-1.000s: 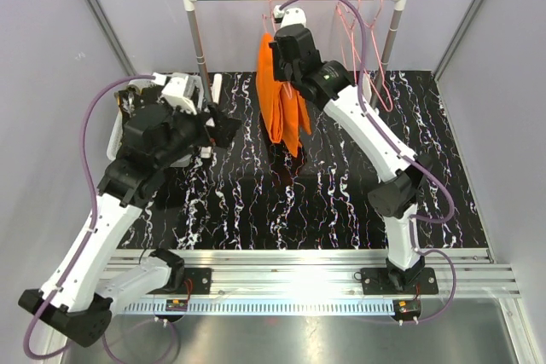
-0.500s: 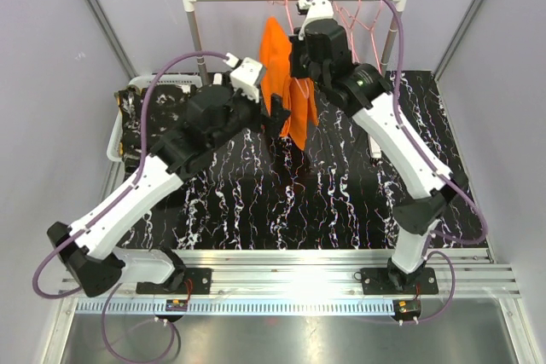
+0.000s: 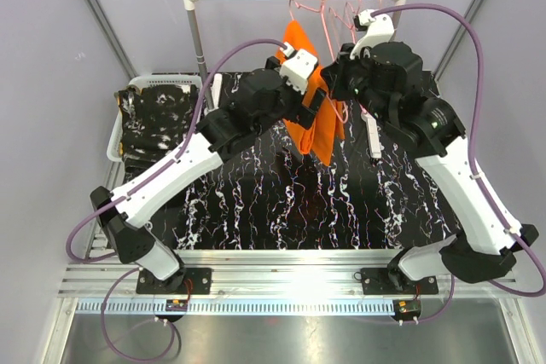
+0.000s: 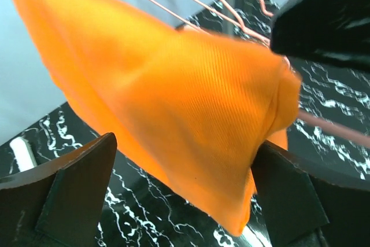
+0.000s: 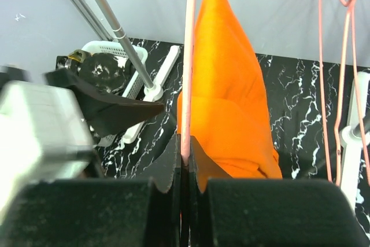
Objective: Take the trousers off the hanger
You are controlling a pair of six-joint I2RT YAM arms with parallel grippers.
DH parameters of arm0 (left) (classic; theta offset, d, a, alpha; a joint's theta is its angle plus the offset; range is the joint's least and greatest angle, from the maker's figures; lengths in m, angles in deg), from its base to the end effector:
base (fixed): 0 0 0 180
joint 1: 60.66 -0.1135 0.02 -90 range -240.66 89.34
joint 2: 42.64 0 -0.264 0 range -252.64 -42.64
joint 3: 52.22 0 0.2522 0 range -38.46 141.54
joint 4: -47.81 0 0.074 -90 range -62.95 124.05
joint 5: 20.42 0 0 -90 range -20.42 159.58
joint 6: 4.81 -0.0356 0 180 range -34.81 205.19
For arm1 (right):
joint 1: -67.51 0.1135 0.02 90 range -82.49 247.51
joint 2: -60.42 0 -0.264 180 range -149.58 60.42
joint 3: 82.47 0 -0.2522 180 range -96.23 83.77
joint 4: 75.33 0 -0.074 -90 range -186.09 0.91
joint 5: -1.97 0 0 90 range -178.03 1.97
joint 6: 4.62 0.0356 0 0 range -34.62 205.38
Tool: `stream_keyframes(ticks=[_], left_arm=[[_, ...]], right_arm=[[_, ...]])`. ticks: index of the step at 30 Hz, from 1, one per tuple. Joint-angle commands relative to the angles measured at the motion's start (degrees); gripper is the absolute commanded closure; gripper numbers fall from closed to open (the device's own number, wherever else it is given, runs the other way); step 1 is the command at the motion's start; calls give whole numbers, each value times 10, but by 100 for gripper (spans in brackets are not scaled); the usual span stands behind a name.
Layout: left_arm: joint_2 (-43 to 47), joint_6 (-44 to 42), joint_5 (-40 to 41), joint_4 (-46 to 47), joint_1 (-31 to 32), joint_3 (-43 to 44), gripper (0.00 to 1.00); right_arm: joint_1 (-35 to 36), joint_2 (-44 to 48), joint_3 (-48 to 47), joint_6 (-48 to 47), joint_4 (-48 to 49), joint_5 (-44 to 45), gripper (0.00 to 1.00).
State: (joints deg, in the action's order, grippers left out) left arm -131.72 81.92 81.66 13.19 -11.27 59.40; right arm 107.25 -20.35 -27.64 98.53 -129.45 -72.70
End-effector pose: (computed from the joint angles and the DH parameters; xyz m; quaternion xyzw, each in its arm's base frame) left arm 0.2368 -0.2647 0.4514 0.2837 0.7224 -0.1696 0.6074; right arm 0.2095 0.1619 0.5322 -0.0906 0.7571 0.1932 0.6175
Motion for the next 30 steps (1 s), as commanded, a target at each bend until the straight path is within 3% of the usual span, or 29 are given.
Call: stream_keyframes(ticks=[1,7,11,13,17,20,21,23,27,30], left_arm=[[-5,-12,-3,-2,14,32,2],[9,-7,-11,24,41,16,3],[-7,-12,27,13,44,36,23],[-18,-16,48,10,44,40,23],[-22,-20,76,21,45,38,39],[-19,-14,83,35,47,34,41],[-17,-10,85,41,47,30,34],[-10,-9,83,61,49,22,32],[-4,-6,90,78,55,22,99],[6,1,103,85,56,24,100]], right_arm=[[3,47,-10,-2,142,13,100],[2,60,3,-15,134,24,100],[3,82,16,-1,140,8,100],[3,92,20,5,143,-6,100],[3,103,21,14,141,-20,100],[3,111,23,23,141,-35,100],[3,112,23,27,140,-42,100],[2,115,23,33,140,-52,100],[3,113,26,31,137,-46,100],[2,108,33,22,129,-31,100]])
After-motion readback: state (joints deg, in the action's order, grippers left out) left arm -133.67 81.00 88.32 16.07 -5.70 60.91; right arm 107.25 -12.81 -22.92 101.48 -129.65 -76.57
